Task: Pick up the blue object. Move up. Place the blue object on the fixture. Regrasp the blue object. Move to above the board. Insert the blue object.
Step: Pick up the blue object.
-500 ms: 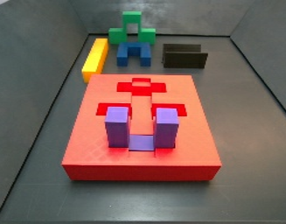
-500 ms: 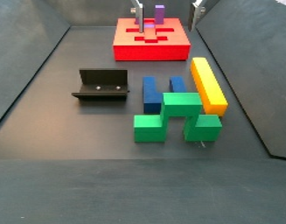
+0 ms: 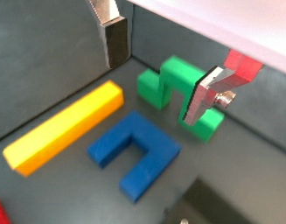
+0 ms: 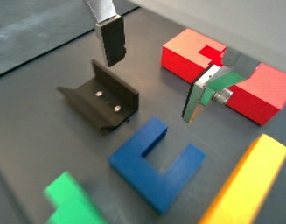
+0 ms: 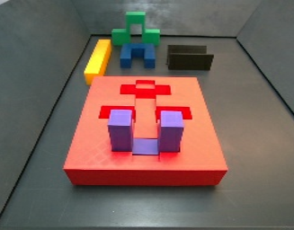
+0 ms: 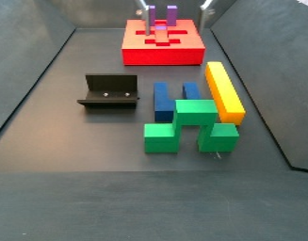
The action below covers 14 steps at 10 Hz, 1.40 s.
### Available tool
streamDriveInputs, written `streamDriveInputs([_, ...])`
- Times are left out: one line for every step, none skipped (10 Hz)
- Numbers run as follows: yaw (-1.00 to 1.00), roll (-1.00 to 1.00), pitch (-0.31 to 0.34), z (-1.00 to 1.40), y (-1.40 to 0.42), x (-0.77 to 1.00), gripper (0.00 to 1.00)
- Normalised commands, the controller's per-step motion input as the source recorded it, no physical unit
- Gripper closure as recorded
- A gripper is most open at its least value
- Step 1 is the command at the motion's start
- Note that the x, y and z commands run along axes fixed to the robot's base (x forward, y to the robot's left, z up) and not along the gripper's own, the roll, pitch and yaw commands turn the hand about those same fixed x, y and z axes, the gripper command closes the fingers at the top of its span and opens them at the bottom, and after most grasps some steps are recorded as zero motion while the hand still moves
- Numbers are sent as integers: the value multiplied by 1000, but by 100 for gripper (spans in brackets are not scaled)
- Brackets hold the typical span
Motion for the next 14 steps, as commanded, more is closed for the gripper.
streamDriveInputs([-94,0,-163,-671,-517,649,0])
streamDriveInputs([0,-51,-260,-751,-251,517,0])
streamDriveInputs([0,-49,-294,-663,-74,397,0])
streamDriveInputs([6,0,-180,-620,0,360,0])
streamDriveInputs([57,0,-97,-500,31,171,0])
streamDriveInputs([114,-63,-90,-406,40,0,0])
streamDriveInputs([220,0,-140,-394,-6,-177,0])
streamDriveInputs([214,39,-99,-489,-149,-151,0])
streamDriveInputs([214,0,-86,-460,0,-31,0])
streamDriveInputs([177,0,-71,-460,-29,0,0])
streamDriveInputs([146,0,-67,-511,-54,-46,0])
streamDriveInputs([57,0,-57,-400,0,-246,0])
streamDriveInputs([0,0,-26,-134,0,-311,0])
streamDriveInputs([-131,47,-27,0,-97,-411,0])
